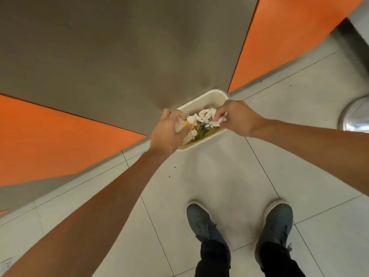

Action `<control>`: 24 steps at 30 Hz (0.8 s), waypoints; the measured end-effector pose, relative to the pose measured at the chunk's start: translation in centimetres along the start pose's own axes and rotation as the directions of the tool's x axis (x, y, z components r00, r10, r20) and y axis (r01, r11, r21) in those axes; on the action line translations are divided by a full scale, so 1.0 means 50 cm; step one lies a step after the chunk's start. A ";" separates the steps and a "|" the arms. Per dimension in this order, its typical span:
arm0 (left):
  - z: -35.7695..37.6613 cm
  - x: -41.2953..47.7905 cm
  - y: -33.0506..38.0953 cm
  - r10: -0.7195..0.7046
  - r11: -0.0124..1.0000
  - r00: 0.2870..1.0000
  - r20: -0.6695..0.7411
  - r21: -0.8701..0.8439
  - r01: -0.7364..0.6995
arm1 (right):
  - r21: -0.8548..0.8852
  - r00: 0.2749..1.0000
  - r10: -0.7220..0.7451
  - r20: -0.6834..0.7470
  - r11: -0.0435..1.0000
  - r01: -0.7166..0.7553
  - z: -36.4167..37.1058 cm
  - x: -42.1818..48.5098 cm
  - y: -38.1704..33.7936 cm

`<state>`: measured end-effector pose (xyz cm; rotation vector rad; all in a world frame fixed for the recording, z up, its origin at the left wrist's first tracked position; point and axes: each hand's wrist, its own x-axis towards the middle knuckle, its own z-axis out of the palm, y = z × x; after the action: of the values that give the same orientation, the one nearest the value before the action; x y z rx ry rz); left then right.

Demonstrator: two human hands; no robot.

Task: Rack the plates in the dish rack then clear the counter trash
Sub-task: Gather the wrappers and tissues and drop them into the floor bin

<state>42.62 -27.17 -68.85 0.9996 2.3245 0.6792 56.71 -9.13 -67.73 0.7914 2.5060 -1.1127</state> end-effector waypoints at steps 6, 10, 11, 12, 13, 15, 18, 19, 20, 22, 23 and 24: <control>0.068 0.076 -0.087 0.105 0.994 0.990 0.090 0.017 -0.107 | -0.011 0.999 0.031 0.034 0.999 -0.030 0.078 0.092 0.047; 0.107 0.100 -0.102 0.162 0.982 0.979 0.121 0.080 -0.172 | -0.008 0.991 0.082 0.106 0.997 -0.082 0.096 0.117 0.056; 0.116 0.103 -0.100 0.158 0.981 0.980 0.124 0.090 -0.170 | 0.000 0.990 0.090 0.109 0.996 -0.091 0.095 0.118 0.060; 0.124 0.104 -0.098 0.160 0.978 0.978 0.133 0.111 -0.175 | 0.006 0.990 0.095 0.106 0.995 -0.096 0.092 0.118 0.065; 0.132 0.104 -0.095 0.167 0.969 0.974 0.152 0.155 -0.190 | 0.012 0.990 0.101 0.100 0.995 -0.103 0.088 0.116 0.069; 0.143 0.102 -0.090 0.161 0.937 0.967 0.200 0.277 -0.213 | 0.037 0.988 0.131 0.083 0.990 -0.135 0.076 0.107 0.078; 0.144 0.096 -0.082 0.103 0.909 0.969 0.223 0.374 -0.183 | 0.085 0.986 0.155 0.067 0.983 -0.161 0.057 0.085 0.086; 0.141 0.093 -0.078 0.095 0.904 0.973 0.210 0.392 -0.173 | 0.088 0.987 0.150 0.064 0.984 -0.155 0.050 0.078 0.088; 0.138 0.089 -0.074 0.092 0.896 0.976 0.195 0.412 -0.167 | 0.092 0.987 0.149 0.061 0.984 -0.155 0.044 0.069 0.089; 0.131 0.078 -0.069 0.093 0.882 0.978 0.188 0.439 -0.168 | 0.108 0.985 0.161 0.064 0.980 -0.168 0.033 0.052 0.089; 0.128 0.072 -0.067 0.095 0.883 0.976 0.195 0.437 -0.173 | 0.116 0.985 0.161 0.065 0.979 -0.167 0.029 0.046 0.086; 0.126 0.066 -0.066 0.094 0.888 0.973 0.209 0.424 -0.177 | 0.124 0.986 0.155 0.067 0.979 -0.162 0.026 0.039 0.084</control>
<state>42.94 -25.13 -76.41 1.3719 2.3041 0.0911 57.63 -7.09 -72.00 0.9620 2.2973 -1.2326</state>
